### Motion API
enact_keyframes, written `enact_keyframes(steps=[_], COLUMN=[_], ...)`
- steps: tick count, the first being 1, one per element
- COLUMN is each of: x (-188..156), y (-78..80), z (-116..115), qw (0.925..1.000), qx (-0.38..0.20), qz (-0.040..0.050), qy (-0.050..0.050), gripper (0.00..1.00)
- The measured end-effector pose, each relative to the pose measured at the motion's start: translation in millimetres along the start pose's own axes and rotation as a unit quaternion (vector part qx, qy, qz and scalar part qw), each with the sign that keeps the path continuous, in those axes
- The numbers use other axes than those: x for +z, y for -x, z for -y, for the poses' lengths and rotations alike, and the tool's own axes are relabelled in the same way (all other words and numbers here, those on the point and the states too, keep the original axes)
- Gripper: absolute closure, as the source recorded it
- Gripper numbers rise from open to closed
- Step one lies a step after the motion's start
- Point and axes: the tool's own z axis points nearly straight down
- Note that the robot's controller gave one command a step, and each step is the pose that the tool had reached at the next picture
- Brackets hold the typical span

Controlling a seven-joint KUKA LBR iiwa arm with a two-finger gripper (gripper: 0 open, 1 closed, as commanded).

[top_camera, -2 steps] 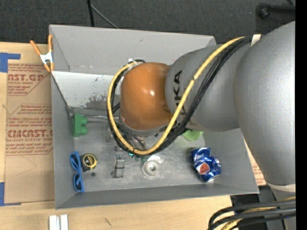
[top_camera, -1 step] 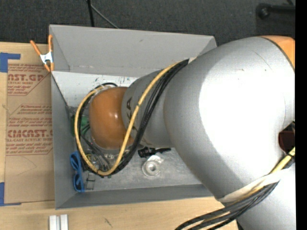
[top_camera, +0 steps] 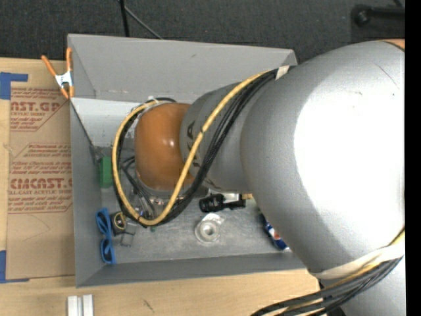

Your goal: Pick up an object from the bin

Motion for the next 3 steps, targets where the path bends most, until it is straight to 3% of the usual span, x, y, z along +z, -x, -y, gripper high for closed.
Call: enact_keyframes(steps=[1, 2, 3], x=[-8.7, 29.7, 30.3], y=[-15.1, -4.9, -16.2], z=[-3.1, 2.9, -18.5], qw=[1.0, 0.9522, 0.9689], qx=[0.006, -0.306, -0.248], qz=[-0.0012, 0.0018, -0.0002], qy=[0.0, 0.001, 0.001], gripper=[0.0, 0.0, 0.0])
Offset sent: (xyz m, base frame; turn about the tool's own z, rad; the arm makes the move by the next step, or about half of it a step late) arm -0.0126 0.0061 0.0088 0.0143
